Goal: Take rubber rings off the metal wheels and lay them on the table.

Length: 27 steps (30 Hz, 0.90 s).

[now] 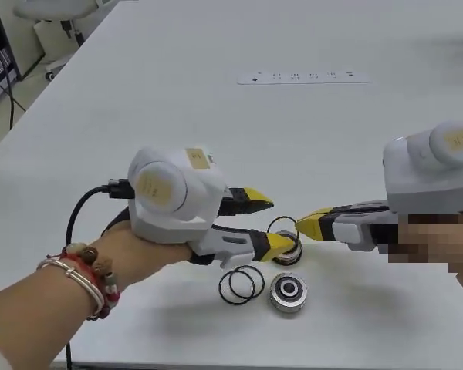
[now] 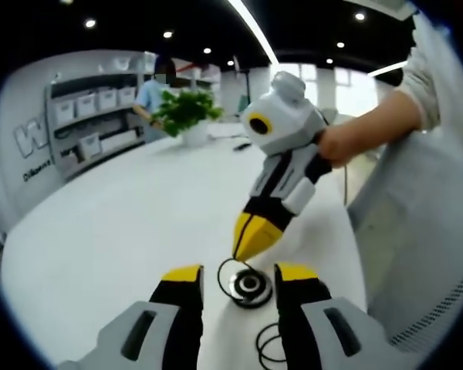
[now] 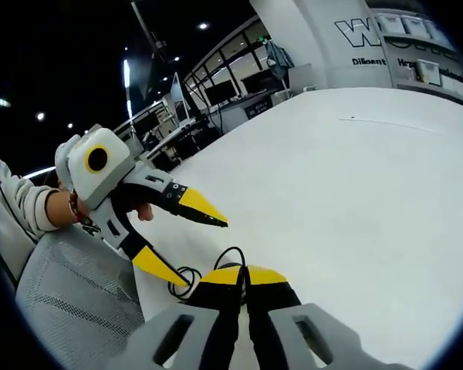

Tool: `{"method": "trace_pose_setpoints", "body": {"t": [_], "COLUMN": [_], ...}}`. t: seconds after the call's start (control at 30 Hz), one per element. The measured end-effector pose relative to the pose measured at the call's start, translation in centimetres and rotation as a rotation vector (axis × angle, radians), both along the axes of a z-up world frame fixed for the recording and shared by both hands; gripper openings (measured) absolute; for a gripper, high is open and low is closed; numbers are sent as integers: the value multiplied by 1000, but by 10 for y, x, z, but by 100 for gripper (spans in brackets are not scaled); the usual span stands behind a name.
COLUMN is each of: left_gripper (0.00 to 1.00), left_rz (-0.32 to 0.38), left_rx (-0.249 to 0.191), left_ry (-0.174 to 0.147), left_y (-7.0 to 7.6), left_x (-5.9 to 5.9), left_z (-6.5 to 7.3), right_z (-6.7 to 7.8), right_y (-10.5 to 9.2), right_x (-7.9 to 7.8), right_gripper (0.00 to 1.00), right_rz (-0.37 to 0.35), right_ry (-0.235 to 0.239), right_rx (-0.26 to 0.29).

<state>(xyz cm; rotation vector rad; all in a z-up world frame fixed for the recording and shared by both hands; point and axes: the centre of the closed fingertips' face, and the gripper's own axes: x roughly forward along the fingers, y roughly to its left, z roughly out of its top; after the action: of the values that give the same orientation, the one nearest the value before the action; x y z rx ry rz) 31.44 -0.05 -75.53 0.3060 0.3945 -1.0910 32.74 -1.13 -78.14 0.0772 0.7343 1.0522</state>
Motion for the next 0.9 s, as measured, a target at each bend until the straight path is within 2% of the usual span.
{"method": "trace_pose_setpoints", "body": {"t": [0.1,0.3,0.53,0.77,0.9], "left_gripper": [45,52,57,61,64], "left_rz": [6,38,42,81,136], "left_rx": [-4,-53,-39,-73,-95], "left_ry": [-2,9,-40,-72,-63], "left_y": [2,4,9,22,36], "left_x": [0,2,1,2,3], "left_z": [5,20,34,52,58], "right_z": [2,7,16,22,23], "right_y": [0,-2,-3,2,7], "right_x": [1,4,8,4,0], "right_gripper": [0,0,0,0,0], "right_rz": [-4,-22,-52,-43,-23], "right_ry": [-2,-7,6,18,23], "right_rx": [5,25,67,90,93]}}
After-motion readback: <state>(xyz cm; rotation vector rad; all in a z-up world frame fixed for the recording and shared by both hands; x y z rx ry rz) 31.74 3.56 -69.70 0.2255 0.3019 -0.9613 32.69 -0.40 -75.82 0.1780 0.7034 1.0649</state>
